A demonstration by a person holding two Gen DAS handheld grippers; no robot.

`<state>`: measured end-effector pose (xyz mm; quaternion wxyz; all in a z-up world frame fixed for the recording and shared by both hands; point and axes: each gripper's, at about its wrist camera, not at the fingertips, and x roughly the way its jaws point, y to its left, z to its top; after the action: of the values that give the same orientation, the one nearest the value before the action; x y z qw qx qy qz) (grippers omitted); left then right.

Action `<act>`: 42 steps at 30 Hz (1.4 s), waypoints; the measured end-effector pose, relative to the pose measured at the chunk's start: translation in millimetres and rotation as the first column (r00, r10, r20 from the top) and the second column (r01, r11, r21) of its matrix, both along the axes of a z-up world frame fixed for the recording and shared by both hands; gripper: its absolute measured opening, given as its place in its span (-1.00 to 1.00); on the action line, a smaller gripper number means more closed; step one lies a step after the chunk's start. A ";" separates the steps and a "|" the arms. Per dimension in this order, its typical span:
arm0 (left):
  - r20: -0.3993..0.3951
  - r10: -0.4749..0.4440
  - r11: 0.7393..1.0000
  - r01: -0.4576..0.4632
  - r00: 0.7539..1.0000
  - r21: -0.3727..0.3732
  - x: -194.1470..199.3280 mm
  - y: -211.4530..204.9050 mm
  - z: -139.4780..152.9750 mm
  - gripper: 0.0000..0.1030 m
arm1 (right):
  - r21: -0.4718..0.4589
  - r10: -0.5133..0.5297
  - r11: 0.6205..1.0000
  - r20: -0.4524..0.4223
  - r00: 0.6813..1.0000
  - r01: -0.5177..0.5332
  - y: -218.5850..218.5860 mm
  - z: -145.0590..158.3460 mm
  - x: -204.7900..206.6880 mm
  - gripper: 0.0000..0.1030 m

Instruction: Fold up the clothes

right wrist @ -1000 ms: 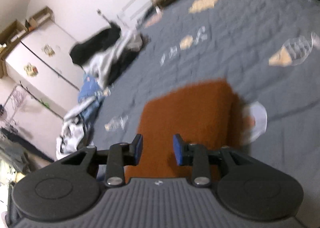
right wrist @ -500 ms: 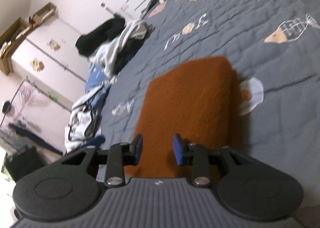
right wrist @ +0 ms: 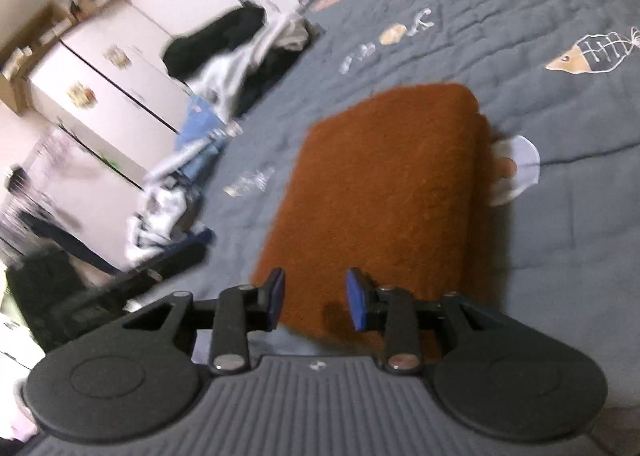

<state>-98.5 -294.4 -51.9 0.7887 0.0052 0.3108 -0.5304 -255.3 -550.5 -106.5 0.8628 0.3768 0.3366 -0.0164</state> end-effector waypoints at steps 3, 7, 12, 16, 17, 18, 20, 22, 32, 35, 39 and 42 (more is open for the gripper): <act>-0.003 0.004 1.000 -0.004 1.000 0.000 0.4 0.8 1.0 0.44 | 0.039 -0.019 0.999 -0.038 0.999 0.021 -7.8 -12.7 1.4 -0.37; -0.016 0.007 1.000 -0.007 1.000 -0.018 1.5 4.0 4.3 0.45 | 0.105 -0.064 0.993 0.091 0.994 0.054 -18.2 3.6 -10.6 -0.35; -0.032 0.004 1.000 -0.005 0.999 -0.028 1.5 4.9 5.2 0.45 | 0.096 -0.156 0.985 0.132 0.979 0.144 -29.1 11.2 -13.7 -0.28; -0.052 -0.012 1.000 0.010 0.999 -0.025 -1.1 2.3 2.8 0.45 | 0.093 -0.203 0.977 0.115 0.972 0.193 -37.4 6.7 -3.8 -0.28; -0.063 -0.021 0.999 0.020 0.998 -0.026 -2.6 1.4 1.5 0.45 | 0.088 -0.211 0.975 0.113 0.971 0.202 -39.3 5.9 0.1 -0.28; -0.078 -0.033 0.999 0.031 0.996 -0.030 -4.3 0.4 -0.2 0.45 | 0.088 -0.218 0.974 0.115 0.969 0.209 -40.6 4.2 2.9 -0.28; -0.119 -0.066 0.997 0.061 0.991 -0.049 -8.0 -1.9 -4.3 0.45 | 0.093 -0.230 0.971 0.121 0.966 0.219 -42.6 -0.5 7.1 -0.28; -0.171 -0.103 0.993 0.092 0.980 -0.071 -10.3 -4.7 -9.0 0.45 | 0.097 -0.236 0.970 0.122 0.964 0.225 -44.8 -5.5 12.1 -0.28; -0.312 -0.119 0.993 0.121 0.943 -0.013 -7.2 -22.7 -48.1 0.45 | 0.096 -0.248 0.966 0.061 0.967 0.242 -52.3 -19.5 12.6 -0.29; -0.305 -0.119 0.993 0.116 0.945 -0.029 -8.3 -20.2 -42.4 0.45 | 0.111 -0.255 0.962 0.060 0.965 0.248 -55.0 -19.2 8.6 -0.28; -0.303 -0.108 0.994 0.093 0.947 -0.061 -5.8 -13.6 -32.7 0.45 | 0.090 -0.256 0.964 0.084 0.963 0.249 -51.0 -4.7 2.9 -0.27; -0.298 -0.088 0.996 0.076 0.950 -0.052 -4.1 -14.1 -31.5 0.46 | 0.082 -0.258 0.965 0.085 0.963 0.251 -50.5 -2.6 2.2 -0.27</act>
<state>-102.6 -308.5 -83.4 0.7096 -0.0781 0.4158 -0.5635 -253.1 -600.9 -109.1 0.8547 0.4475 0.2445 -0.0973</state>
